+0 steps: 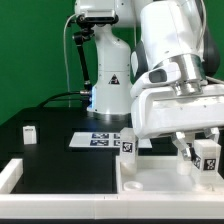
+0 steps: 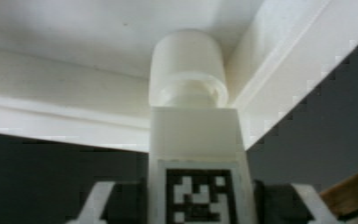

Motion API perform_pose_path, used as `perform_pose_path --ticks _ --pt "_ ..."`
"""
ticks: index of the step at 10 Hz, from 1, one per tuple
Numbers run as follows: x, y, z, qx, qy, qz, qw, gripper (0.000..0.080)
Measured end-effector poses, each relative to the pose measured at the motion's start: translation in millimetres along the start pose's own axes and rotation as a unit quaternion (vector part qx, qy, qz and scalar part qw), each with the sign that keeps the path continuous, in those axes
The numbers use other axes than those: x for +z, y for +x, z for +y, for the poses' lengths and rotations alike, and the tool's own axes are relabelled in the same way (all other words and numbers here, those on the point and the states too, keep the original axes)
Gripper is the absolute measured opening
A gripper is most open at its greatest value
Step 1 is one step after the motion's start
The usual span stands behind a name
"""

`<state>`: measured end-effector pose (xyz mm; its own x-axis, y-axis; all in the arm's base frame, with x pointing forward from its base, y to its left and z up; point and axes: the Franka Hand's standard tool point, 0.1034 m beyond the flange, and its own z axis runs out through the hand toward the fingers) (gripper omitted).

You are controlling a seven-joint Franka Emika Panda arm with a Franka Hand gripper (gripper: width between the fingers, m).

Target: Assemble square table

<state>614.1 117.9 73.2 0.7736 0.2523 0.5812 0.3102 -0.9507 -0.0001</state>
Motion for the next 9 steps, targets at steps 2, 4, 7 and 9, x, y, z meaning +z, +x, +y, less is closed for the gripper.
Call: perform_pose_path --ticks 2,4,7,9 --pt "0.8 2.6 0.5 -0.001 0.001 -0.002 1.0 0.0288" --pt "0.2 3.0 0.5 -0.005 0.001 -0.007 1.0 0.0288" --pt "0.5 2.5 0.5 -0.005 0.001 -0.007 1.0 0.0532" --pt "0.6 2.3 0.4 -0.005 0.001 -0.008 1.0 0.0613"
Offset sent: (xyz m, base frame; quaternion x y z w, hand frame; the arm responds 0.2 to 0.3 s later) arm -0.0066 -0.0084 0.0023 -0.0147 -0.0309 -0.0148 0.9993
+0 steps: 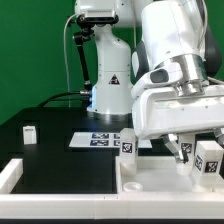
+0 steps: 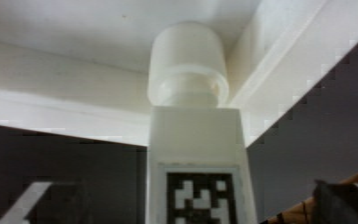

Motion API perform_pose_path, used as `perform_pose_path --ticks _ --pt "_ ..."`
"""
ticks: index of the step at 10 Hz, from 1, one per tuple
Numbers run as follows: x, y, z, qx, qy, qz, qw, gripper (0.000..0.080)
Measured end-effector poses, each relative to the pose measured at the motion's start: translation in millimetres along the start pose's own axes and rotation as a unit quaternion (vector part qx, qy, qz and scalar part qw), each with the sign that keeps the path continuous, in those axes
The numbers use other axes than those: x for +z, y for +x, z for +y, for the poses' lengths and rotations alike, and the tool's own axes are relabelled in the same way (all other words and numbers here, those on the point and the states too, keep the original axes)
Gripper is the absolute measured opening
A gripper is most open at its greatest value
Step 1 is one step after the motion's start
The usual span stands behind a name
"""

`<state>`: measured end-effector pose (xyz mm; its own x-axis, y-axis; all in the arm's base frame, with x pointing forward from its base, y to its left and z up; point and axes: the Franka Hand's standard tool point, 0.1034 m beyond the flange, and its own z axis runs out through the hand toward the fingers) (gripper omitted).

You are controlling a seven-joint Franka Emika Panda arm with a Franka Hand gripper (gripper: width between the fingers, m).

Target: Assemble square table

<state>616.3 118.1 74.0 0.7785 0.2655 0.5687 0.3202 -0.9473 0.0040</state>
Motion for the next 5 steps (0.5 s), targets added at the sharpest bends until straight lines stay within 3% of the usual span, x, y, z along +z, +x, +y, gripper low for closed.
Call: perform_pose_path --ticks 5 --pt "-0.5 0.4 0.6 -0.001 0.0 -0.004 1.0 0.0649"
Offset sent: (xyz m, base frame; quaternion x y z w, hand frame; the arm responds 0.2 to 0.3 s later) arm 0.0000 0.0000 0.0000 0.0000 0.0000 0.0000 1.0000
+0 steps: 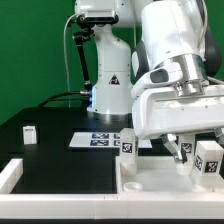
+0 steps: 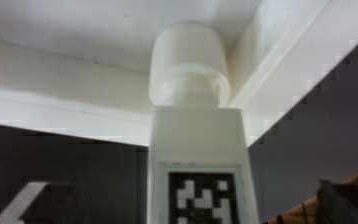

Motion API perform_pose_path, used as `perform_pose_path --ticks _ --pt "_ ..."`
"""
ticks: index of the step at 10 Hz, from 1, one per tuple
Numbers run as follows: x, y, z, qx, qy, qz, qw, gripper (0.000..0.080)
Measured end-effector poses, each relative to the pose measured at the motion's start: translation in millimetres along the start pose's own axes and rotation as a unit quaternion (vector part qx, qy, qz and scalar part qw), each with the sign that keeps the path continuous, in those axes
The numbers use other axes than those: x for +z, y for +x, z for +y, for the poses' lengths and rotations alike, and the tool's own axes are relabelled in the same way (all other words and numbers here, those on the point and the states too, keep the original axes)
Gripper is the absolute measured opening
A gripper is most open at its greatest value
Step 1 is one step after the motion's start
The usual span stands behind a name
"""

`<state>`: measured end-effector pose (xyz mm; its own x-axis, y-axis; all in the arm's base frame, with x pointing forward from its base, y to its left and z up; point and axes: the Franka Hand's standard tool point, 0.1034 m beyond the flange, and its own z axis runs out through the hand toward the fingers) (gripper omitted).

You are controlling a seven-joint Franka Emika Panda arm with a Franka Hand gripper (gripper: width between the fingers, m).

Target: Assemble square table

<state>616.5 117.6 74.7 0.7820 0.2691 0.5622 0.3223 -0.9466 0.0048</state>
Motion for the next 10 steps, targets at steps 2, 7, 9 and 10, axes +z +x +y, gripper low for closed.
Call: perform_pose_path --ticks 2,7,9,10 --pt "-15.7 17.3 6.4 0.003 0.001 -0.037 0.999 0.0649" --pt "-5.2 24.2 1.2 0.03 0.024 -0.15 0.988 0.0649" --pt "-8.9 17.2 -3.8 0.026 0.04 -0.23 0.972 0.0649" --pt "-9.3 15.7 -3.1 0.023 0.046 -0.258 0.965 0.0649"
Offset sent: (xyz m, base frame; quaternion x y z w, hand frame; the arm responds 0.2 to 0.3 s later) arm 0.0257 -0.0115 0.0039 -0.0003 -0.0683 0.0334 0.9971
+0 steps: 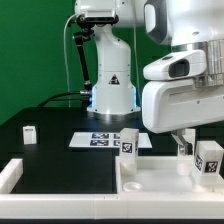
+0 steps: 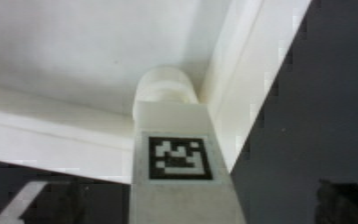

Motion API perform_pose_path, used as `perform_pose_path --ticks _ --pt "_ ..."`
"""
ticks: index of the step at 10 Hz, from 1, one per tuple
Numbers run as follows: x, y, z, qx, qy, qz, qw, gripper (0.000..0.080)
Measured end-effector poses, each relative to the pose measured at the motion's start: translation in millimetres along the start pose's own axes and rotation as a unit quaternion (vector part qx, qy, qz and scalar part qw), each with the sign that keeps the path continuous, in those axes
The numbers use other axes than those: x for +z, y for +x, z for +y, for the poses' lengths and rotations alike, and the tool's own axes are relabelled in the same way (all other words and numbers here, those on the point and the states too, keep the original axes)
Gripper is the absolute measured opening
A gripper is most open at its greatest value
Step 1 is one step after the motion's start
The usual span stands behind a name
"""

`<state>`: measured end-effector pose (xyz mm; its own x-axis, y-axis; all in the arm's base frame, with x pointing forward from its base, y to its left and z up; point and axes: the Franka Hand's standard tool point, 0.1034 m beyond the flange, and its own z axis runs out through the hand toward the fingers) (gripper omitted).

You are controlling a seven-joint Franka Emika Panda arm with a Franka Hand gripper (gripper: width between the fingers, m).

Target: Assemble square table

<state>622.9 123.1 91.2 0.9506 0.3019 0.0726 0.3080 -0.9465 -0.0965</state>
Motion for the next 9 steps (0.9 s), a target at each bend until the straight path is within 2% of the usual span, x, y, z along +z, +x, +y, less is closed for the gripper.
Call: perform_pose_path --ticks 1,2,3,5,6,8,9 --pt "0.5 -2.5 10.3 0.003 0.006 -0.058 0.998 0.0649" --pt "2.3 5.8 15.2 0.029 0.009 -0.087 0.996 0.0649" --pt "4.8 12.6 14.6 0.044 0.01 -0.091 0.995 0.0649" --pt "6.2 13.4 14.2 0.038 0.012 -0.086 0.995 0.0649" --pt "6.5 13.3 13.7 0.044 0.012 -0.087 0.995 0.0622" --pt "6.9 13.2 13.6 0.049 0.012 -0.087 0.995 0.0351" --pt "7.0 13.2 13.2 0.065 0.011 -0.087 0.994 0.0351"
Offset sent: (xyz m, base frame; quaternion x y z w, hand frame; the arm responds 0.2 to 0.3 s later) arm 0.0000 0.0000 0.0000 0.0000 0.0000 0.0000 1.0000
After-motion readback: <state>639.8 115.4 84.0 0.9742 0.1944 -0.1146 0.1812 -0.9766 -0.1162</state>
